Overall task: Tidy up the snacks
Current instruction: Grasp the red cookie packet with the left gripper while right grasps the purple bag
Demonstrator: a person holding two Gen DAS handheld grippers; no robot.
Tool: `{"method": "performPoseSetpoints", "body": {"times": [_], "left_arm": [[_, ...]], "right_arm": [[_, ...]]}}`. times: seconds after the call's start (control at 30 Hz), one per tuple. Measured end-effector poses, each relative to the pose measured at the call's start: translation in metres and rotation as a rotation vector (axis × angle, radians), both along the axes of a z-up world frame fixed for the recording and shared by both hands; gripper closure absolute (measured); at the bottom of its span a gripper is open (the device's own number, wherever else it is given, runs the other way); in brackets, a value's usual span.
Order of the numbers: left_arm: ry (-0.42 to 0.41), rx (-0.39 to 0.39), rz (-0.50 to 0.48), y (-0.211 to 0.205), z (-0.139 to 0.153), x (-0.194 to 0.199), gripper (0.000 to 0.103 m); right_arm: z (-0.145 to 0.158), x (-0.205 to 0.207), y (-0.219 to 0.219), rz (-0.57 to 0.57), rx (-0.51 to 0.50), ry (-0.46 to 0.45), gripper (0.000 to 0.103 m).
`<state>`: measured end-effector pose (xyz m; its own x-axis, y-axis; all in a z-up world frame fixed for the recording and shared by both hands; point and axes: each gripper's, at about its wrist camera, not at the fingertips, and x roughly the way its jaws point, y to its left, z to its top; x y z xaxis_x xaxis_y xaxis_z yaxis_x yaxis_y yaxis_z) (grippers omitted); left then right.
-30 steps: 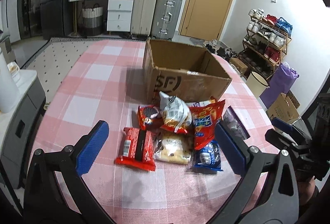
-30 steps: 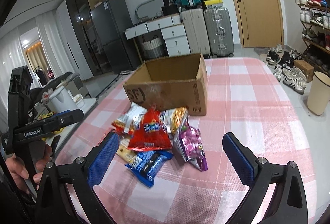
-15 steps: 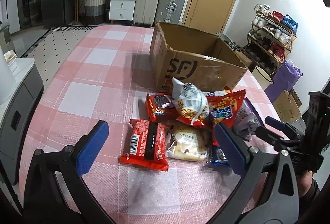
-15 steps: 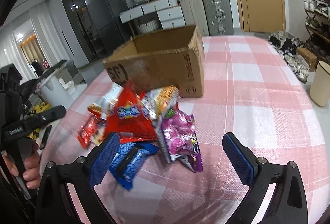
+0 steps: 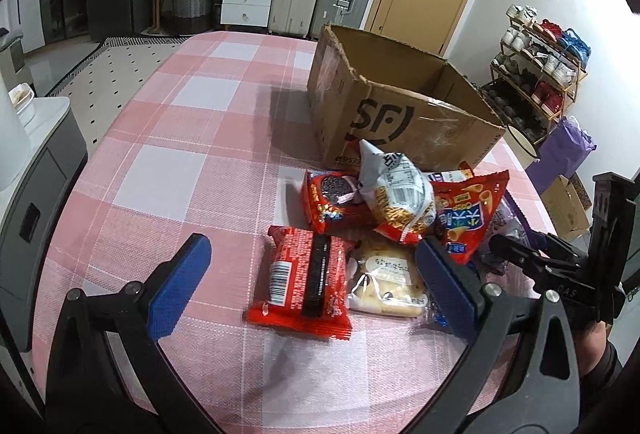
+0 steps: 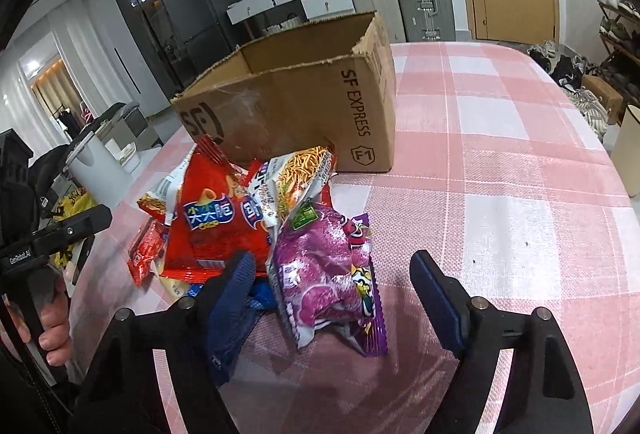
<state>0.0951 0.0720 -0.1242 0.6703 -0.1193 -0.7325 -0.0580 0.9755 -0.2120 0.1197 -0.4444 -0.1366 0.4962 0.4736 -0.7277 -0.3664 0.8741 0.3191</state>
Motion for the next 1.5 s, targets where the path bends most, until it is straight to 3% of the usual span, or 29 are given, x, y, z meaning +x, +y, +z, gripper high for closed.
{"method": "performPoseSetpoints", "body": {"times": [0.03, 0.07, 0.13, 0.73, 1.5], "left_arm": [[0.003, -0.002, 0.003, 0.001, -0.001, 0.002, 0.001], [0.004, -0.001, 0.006, 0.001, -0.002, 0.000, 0.001], [0.006, 0.000, 0.011, 0.004, -0.003, 0.000, 0.001], [0.015, 0.016, 0.023, 0.006, -0.005, -0.010, 0.001], [0.157, 0.009, 0.053, 0.016, -0.058, 0.014, 0.001]], "right_arm": [[-0.002, 0.002, 0.001, 0.002, 0.003, 0.005, 0.029], [-0.004, 0.003, 0.001, 0.007, 0.007, 0.012, 0.043], [-0.008, 0.006, 0.002, 0.014, 0.015, 0.028, 0.055], [0.004, -0.012, -0.011, -0.011, 0.055, -0.005, 0.057], [0.007, -0.023, -0.020, -0.027, 0.081, -0.010, 0.057]]}}
